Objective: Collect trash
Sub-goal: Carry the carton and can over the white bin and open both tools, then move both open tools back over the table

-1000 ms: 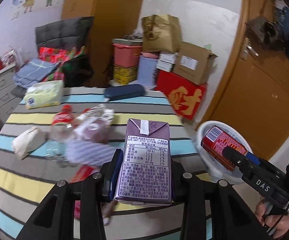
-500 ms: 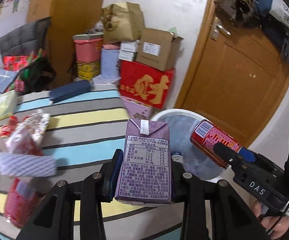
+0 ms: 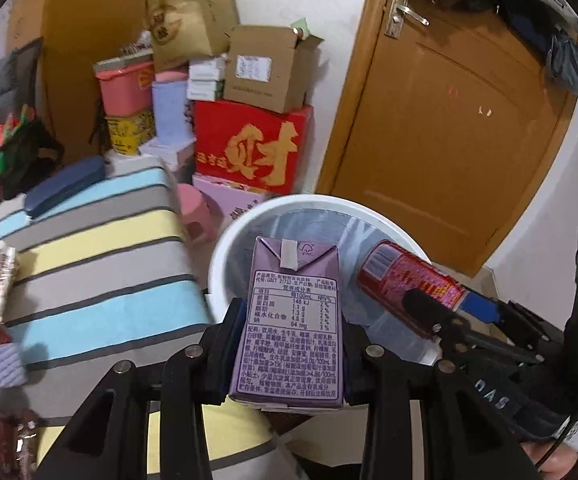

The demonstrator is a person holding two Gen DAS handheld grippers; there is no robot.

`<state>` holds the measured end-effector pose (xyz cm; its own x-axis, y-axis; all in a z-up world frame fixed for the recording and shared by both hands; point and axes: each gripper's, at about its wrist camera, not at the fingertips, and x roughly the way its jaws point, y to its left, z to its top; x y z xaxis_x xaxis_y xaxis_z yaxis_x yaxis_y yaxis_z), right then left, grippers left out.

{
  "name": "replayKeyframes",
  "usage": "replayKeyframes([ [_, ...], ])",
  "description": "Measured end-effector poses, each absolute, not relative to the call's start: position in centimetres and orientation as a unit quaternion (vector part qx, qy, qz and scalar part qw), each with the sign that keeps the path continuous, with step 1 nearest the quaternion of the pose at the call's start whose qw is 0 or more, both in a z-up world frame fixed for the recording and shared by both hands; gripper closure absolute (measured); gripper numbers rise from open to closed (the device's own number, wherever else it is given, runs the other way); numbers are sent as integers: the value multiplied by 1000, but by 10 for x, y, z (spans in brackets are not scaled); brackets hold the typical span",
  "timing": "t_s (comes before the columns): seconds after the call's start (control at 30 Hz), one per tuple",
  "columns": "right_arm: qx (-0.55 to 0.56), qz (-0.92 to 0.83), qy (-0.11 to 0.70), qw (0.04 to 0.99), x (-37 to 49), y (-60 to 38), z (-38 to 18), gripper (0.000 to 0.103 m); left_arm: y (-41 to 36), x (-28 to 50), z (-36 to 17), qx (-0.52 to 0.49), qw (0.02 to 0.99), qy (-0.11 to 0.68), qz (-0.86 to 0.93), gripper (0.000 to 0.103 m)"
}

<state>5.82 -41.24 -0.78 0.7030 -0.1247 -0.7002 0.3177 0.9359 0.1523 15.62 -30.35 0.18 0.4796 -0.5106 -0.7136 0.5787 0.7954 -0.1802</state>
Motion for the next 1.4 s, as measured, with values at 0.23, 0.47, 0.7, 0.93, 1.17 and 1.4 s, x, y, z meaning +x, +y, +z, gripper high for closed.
replayKeyframes([
  [0.23, 120, -130, 393, 902, 65, -422, -21, 46, -328, 164, -7, 60, 855, 400, -325, 62],
  [0.47, 108, -135, 384, 907, 62, -421, -17, 46, -324, 165, -8, 56, 861, 398, -311, 45],
  [0.7, 111, -141, 373, 910, 57, -417, -11, 46, -304, 161, 1, 45, 869, 389, -303, 45],
  [0.93, 110, -133, 359, 917, 54, -404, -3, 46, -277, 151, 13, 36, 881, 374, -287, 45],
  [1.17, 104, -118, 348, 924, 53, -384, 4, 46, -248, 143, 24, 23, 892, 362, -269, 45],
  [1.4, 97, -99, 339, 930, 52, -361, 10, 46, -218, 135, 28, 11, 899, 357, -254, 45],
])
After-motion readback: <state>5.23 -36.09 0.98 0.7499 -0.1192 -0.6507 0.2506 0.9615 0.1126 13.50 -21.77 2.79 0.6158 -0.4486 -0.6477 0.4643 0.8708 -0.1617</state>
